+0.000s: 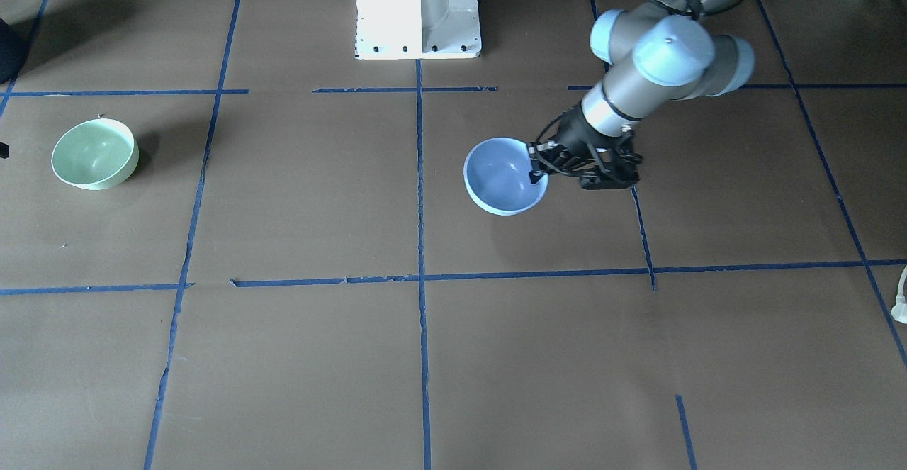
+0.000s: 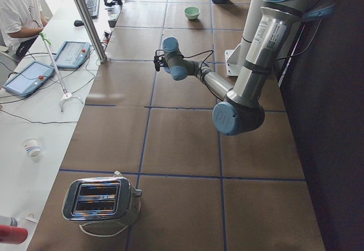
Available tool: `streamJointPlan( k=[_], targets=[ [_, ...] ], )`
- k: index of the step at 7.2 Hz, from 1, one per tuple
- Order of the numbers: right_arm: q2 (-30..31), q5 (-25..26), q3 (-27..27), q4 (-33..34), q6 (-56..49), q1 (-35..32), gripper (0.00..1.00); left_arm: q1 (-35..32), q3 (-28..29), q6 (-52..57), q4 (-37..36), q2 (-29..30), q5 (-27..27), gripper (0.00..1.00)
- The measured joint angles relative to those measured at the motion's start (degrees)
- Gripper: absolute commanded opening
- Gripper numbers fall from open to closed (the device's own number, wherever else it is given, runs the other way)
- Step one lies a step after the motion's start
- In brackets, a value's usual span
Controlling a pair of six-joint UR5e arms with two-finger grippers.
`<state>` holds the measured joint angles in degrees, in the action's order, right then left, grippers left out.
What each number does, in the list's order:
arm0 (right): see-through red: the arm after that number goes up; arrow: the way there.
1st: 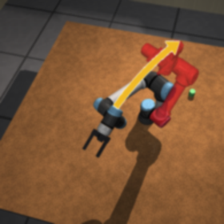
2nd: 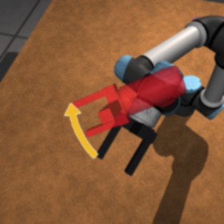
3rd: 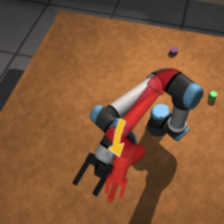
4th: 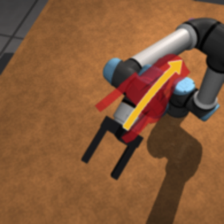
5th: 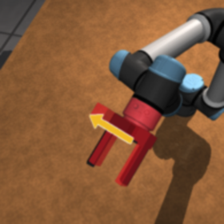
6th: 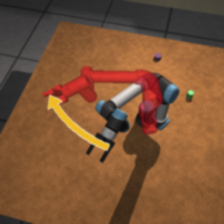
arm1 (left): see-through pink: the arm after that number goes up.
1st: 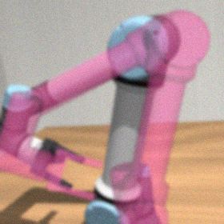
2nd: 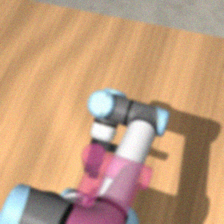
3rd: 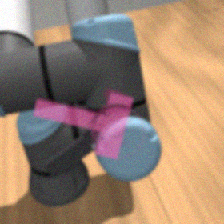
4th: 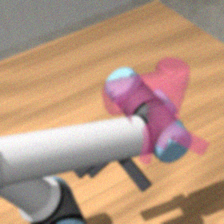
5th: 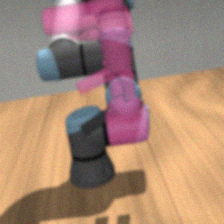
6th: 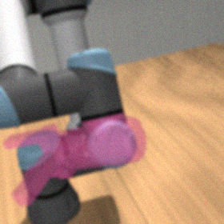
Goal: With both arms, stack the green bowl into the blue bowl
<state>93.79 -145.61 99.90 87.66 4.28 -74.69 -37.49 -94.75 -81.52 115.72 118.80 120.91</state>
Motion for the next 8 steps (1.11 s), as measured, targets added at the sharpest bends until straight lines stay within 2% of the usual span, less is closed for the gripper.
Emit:
streamJointPlan(
  k=[1,2,4,5,6,7,8],
  targets=[
    [1.1,-0.5,0.0,-2.3,1.3,0.3,1.0,3.1,1.9,-0.7,-4.5,5.0,-4.0,0.0],
    [2.3,-1.0,0.0,-4.8,2.0,0.5,1.0,4.7,4.3,-0.8,-6.5,8.1,-5.8,0.0],
    [3.3,-1.9,0.0,-7.2,4.1,1.1,1.0,6.2,7.4,-0.7,-7.1,10.4,-7.1,0.03],
    [3.5,-2.8,-0.1,-7.9,4.8,1.4,1.0,6.9,8.1,-0.7,-6.6,10.7,-7.9,0.08],
    [3.6,-3.1,-0.2,-9.1,5.2,1.7,1.0,7.5,8.5,-0.7,-6.1,10.9,-8.4,0.22],
    [3.8,-3.1,-0.2,-10.2,5.9,2.2,1.0,8.0,9.1,-0.7,-5.2,11.0,-8.8,0.74],
    [3.9,-2.5,-0.3,-10.7,7.3,3.1,1.0,8.3,9.9,-0.7,-3.6,10.9,-9.2,1.0]
  ],
)
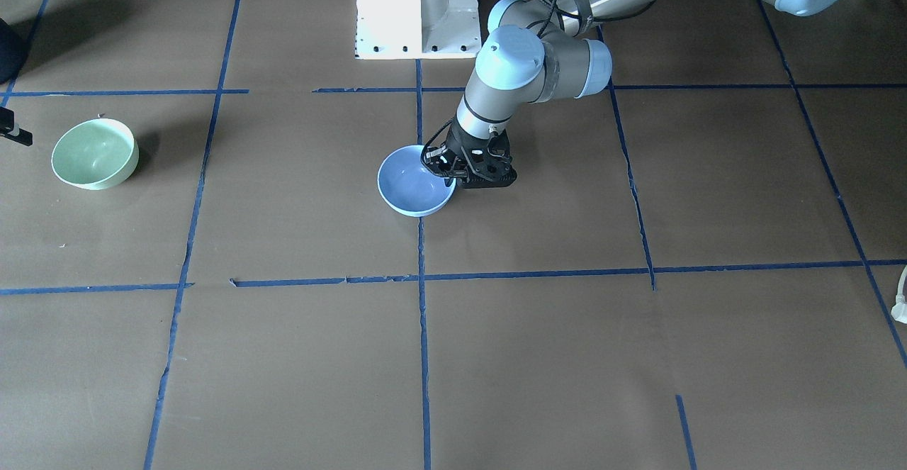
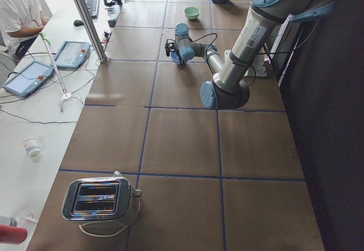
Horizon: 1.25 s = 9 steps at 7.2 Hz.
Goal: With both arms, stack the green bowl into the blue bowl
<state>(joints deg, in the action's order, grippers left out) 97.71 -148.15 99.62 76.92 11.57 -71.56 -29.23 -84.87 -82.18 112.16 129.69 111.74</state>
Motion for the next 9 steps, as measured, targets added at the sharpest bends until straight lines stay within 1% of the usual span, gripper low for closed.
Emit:
streamJointPlan(
  k=[2,3,4,5,6,7,9],
  targets=[
    [0.0,3.8,-0.4,-1.4,4.2,3.5,1.0,0.0,-0.1,-0.3,5.3,-0.5,-3.6,1.0],
    [0.0,5.4,-1.7,-4.3,6.8,5.3,1.0,-0.8,-1.7,-0.5,6.6,-0.6,-4.9,1.0],
    [0.0,6.5,-4.6,-10.4,10.8,7.4,0.99,-2.3,-4.0,-1.3,7.2,-0.7,-5.4,1.0],
    [0.0,7.3,-8.1,-17.7,15.2,9.6,0.75,-3.5,-5.7,-2.5,7.4,-0.8,-5.6,1.0],
    [0.0,8.1,-11.4,-24.4,19.1,11.7,0.19,-4.4,-6.6,-3.4,7.4,-0.8,-5.7,1.0],
    [-0.1,8.6,-13.3,-29.5,22.6,12.9,0.0,-4.9,-7.1,-3.8,7.4,-0.8,-5.7,1.0],
    [0.0,8.3,-13.9,-36.0,27.2,13.5,0.0,-5.5,-7.5,-4.0,7.5,-0.8,-5.7,1.0]
  ],
)
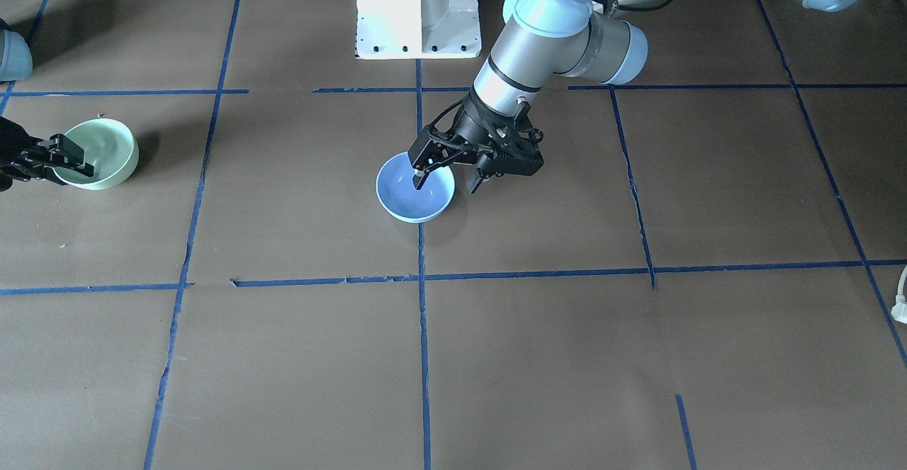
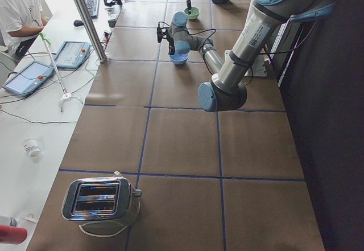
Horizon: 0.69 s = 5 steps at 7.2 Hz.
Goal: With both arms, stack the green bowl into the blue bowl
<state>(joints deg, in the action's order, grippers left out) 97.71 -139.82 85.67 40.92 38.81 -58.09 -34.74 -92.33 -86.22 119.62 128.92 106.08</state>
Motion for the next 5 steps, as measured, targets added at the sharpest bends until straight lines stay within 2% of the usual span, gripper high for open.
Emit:
streamJointPlan(
  k=[2,3,5],
  targets=[
    [0.2,-0.9,0.6,-3.8,0.8,-0.1,0.0,-1.0,-1.9,-0.1,0.1,-0.5,0.0,1.0],
    [0.2,-1.5,2.2,-4.7,2.2,0.0,0.0,-2.8,-4.7,-0.1,0.2,-1.8,0.0,1.0],
    [-3.4,-1.6,7.8,-5.2,14.3,1.7,0.0,-7.2,-10.3,0.0,0.4,-4.3,0.3,1.0]
  ],
)
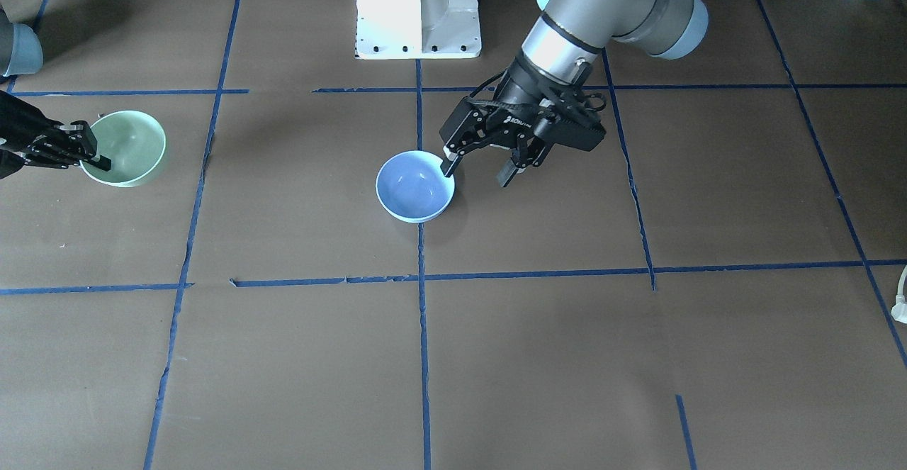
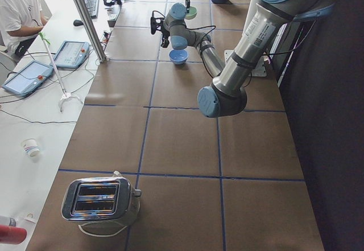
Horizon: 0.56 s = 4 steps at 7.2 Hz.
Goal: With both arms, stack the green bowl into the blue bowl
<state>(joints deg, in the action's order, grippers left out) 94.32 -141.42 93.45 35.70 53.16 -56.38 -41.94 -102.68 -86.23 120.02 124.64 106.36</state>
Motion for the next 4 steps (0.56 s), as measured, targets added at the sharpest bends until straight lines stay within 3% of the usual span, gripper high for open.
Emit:
streamJointPlan(
  k=[2,4],
  targets=[
    [-11.7,3.4,2.5,0.1,19.5,5.9,0.0,-2.1,-2.7,-0.8,0.1,-1.3,0.1,1.0],
    [-22.1,16.7,2.4,3.0,31.1,16.5,0.0,-2.8,-3.2,-1.8,0.2,-1.9,0.1,1.0]
  ],
)
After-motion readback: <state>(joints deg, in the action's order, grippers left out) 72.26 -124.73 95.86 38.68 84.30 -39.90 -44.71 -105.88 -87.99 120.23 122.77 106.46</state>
